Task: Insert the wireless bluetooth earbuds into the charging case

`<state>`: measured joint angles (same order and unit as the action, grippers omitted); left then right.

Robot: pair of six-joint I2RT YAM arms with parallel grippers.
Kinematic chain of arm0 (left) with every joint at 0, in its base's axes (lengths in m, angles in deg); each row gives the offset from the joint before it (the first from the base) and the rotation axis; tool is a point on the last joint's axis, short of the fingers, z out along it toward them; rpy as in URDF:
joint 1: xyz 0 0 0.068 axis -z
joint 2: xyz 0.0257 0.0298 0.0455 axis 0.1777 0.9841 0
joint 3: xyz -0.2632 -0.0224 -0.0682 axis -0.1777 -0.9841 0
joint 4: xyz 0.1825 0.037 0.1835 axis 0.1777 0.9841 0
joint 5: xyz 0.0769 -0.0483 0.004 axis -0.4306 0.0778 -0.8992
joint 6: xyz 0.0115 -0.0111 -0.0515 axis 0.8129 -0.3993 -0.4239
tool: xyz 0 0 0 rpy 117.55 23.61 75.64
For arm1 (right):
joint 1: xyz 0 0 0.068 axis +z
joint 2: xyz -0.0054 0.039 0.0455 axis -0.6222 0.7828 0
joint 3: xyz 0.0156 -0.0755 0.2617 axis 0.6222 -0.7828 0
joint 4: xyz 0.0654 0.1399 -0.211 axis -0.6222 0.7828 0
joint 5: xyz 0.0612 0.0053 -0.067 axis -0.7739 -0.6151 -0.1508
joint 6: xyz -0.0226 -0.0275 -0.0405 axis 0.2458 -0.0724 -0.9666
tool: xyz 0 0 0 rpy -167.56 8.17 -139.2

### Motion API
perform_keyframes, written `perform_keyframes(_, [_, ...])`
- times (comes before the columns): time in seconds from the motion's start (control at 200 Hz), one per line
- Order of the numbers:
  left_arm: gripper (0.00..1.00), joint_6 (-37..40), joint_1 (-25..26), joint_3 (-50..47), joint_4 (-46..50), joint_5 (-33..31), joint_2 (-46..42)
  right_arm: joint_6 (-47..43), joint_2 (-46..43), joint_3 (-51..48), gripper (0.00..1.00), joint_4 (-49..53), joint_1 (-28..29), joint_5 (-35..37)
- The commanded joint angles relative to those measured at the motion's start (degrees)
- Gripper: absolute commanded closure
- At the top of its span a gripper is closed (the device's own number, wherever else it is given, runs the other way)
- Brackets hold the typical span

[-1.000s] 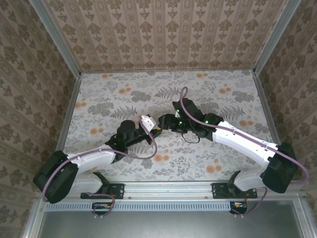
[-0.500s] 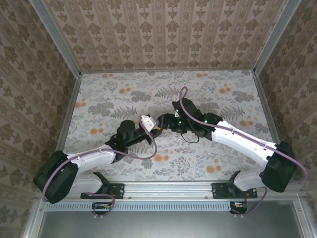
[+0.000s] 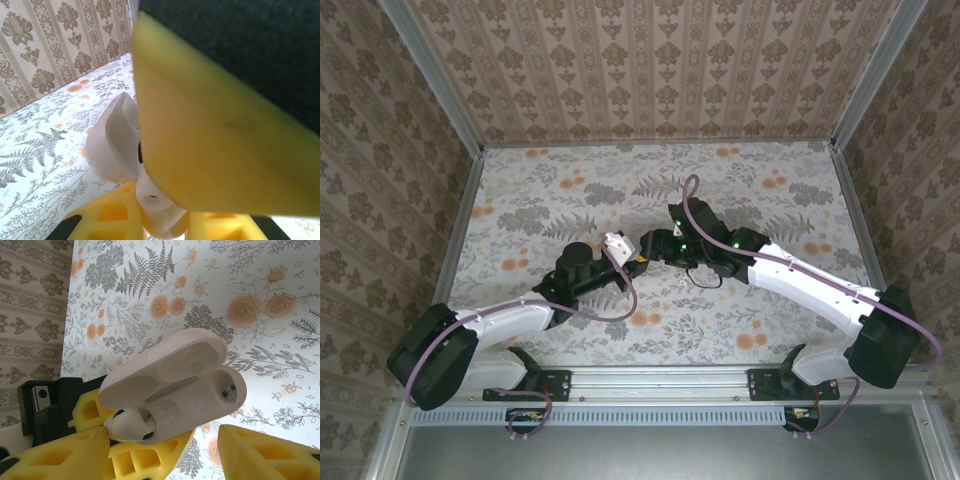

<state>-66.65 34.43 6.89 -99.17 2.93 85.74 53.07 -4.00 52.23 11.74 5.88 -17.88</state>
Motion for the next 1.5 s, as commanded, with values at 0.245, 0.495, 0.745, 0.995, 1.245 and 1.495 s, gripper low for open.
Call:
perform_keyframes(0.245, [0.85, -1.34, -0.06, 0.04, -2.33, 0.04, -1.17, -2.02, -2.56, -0.83, 0.45, 2.02, -0.51, 1.54])
perform_keyframes(0.495, [0.85, -3.01, -0.63, -0.12, -1.57, 2.38, -1.32, -5.07, -6.63, -3.36, 0.48, -1.43, -1.17, -1.45])
perform_keyframes(0.745, [0.85, -4.57, -1.40, -1.01, -2.06, 4.90, -1.84, -3.76, -8.18, -5.76, 0.57, -5.05, -2.96, -6.74])
perform_keyframes(0.995, [0.85, -6.32, -2.30, -1.02, -3.44, 9.45, -1.43, -15.09, -7.24, -5.57, 0.67, -9.06, -2.96, -11.78])
perform_keyframes(1.245, [0.84, -7.61, -2.96, 0.20, -3.39, 17.08, -0.55, -39.63, -13.83, -12.33, 0.72, -14.92, -4.04, -12.87])
perform_keyframes(1.495, [0.84, -7.37, -3.01, 0.91, -3.36, 21.58, 0.42, -54.48, -19.10, -18.95, 0.72, -22.08, -9.64, -22.93])
